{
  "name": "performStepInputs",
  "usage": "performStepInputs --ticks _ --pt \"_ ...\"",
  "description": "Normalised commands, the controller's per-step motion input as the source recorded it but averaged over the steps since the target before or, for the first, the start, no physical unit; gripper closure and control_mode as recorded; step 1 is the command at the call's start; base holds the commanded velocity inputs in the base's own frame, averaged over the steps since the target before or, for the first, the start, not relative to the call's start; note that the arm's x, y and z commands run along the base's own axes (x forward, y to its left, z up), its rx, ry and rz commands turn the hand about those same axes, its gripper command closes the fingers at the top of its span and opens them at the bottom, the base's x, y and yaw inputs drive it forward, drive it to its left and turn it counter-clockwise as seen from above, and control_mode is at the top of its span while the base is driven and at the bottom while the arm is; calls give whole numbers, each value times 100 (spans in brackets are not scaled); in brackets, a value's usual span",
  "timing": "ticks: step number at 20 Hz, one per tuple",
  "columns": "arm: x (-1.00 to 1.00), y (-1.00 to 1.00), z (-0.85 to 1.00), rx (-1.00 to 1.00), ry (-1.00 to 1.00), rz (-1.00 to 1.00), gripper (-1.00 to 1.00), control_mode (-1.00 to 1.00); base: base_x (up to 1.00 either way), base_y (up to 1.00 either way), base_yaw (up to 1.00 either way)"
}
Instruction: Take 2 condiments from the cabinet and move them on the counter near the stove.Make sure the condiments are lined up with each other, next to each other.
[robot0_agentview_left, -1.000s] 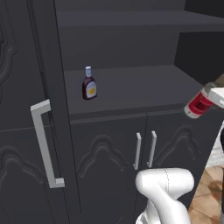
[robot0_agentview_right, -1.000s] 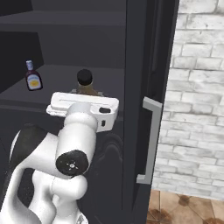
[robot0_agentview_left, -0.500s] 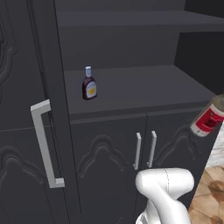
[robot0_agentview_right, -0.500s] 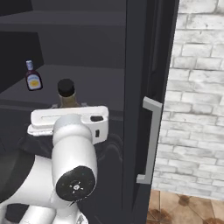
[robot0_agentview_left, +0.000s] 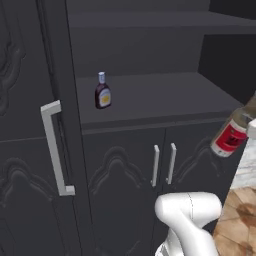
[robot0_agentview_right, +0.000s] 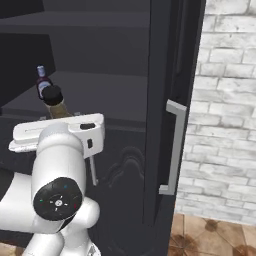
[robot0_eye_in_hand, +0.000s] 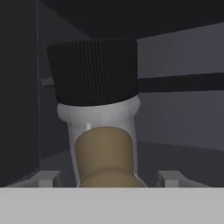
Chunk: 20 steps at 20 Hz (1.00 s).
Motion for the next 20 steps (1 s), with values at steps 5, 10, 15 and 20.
performStepInputs --ticks 5,10,15,20 --pt "0 0 0 0 0 0 100 100 -99 11 20" --pt "0 0 0 0 0 0 100 100 -82 40 31" --pt "0 0 0 0 0 0 100 100 -46 63 42" --pt "0 0 0 0 0 0 100 100 -26 71 47"
